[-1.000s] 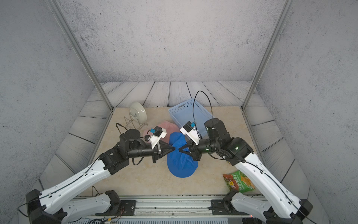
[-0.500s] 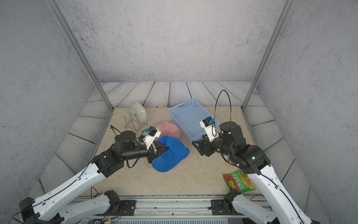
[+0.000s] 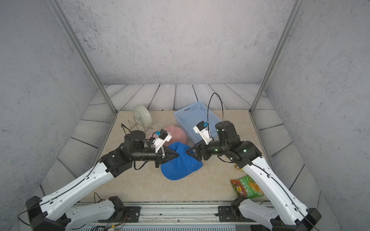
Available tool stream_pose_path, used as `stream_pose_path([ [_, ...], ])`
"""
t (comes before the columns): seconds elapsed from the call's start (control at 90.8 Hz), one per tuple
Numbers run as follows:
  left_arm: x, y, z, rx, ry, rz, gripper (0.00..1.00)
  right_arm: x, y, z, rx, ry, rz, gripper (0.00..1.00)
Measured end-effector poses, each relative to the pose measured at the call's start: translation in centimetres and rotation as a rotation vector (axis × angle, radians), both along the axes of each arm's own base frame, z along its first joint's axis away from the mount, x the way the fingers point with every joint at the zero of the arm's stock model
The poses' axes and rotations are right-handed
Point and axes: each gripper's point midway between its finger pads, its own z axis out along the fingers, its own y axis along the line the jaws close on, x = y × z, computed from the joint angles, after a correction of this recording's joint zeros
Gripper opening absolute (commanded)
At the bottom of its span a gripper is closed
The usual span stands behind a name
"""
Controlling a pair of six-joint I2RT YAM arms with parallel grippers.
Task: Turn the baseball cap inside out
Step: Turn over the baseball cap.
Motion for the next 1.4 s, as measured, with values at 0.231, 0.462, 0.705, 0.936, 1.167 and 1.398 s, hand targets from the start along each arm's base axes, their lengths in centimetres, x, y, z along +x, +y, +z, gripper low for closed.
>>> stream_pose_path([
  [0.231,-0.2,-0.5,-0.5,0.003,0.022,-0.032,0.0,-1.3,0.4,-0.8,-0.001,0.052,0.076,0.68],
  [0.462,0.1,-0.6,-0.5,0.005,0.018,-0.025,0.0,-1.9,0.3,-1.2,-0.002,0.073,0.105,0.53],
  [0.705,0.3,-0.6,-0.3,0.001,0.009,-0.017,0.0,-2.3,0.3,-1.8,-0.008,0.093,0.114,0.48],
  [0.936,0.1,-0.8,0.1,-0.015,0.001,-0.031,0.0,-1.7,-0.2,-3.4,-0.061,0.076,0.088,0.56],
  [1.167,-0.3,-1.0,0.4,-0.028,0.009,-0.062,0.0,-1.2,-0.1,-3.6,-0.06,0.05,0.075,0.46],
  [1.398,-0.2,-1.1,0.2,-0.023,0.016,-0.067,0.0,-1.2,0.4,-1.8,0.017,0.012,0.079,0.19],
])
